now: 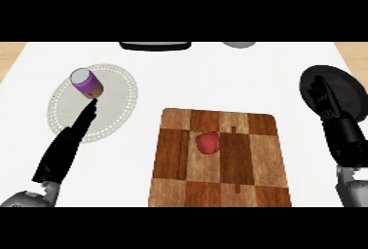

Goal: Pick the bell pepper from the cutting board and place it in the pan

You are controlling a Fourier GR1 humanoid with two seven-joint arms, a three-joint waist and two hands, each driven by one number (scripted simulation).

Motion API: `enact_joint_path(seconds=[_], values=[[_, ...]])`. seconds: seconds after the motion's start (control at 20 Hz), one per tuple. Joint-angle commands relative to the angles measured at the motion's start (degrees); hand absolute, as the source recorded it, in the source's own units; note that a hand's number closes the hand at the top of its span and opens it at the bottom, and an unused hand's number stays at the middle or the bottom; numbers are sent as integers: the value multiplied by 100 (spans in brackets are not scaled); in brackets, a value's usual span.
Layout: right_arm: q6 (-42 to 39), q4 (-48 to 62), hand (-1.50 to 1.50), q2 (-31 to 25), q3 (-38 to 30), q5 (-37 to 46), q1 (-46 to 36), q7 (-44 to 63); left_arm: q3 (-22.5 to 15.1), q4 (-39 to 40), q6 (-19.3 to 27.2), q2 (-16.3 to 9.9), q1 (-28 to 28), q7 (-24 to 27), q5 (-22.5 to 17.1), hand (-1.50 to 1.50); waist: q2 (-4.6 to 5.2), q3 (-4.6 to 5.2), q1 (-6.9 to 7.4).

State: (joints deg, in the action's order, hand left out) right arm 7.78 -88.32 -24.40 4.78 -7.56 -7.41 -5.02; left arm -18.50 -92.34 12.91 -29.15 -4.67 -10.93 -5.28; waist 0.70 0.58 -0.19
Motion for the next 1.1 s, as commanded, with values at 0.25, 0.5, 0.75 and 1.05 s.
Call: enact_joint_path(seconds=[0.25, 0.5, 0.75, 1.05], values=[[-1136, -446, 150, -421, 2408, 2096, -1875, 9, -239, -115, -451, 1025, -260, 82, -990, 0, 14, 60, 907], [-140, -8, -150, -137, 2926, 4010, -2751, -543, -200, 129, -585, 1455, -123, -37, -1551, 0, 26, -42, 527], [-557, 548, -150, 711, 3796, 4864, -3530, -91, 17, 341, -651, 1500, 30, 245, -1624, 0, -55, -43, 258], [-2311, 939, -150, 489, 4992, 6302, -3953, 1743, 82, 462, -622, 1457, -131, 101, -1613, 0, -159, -13, 127]])
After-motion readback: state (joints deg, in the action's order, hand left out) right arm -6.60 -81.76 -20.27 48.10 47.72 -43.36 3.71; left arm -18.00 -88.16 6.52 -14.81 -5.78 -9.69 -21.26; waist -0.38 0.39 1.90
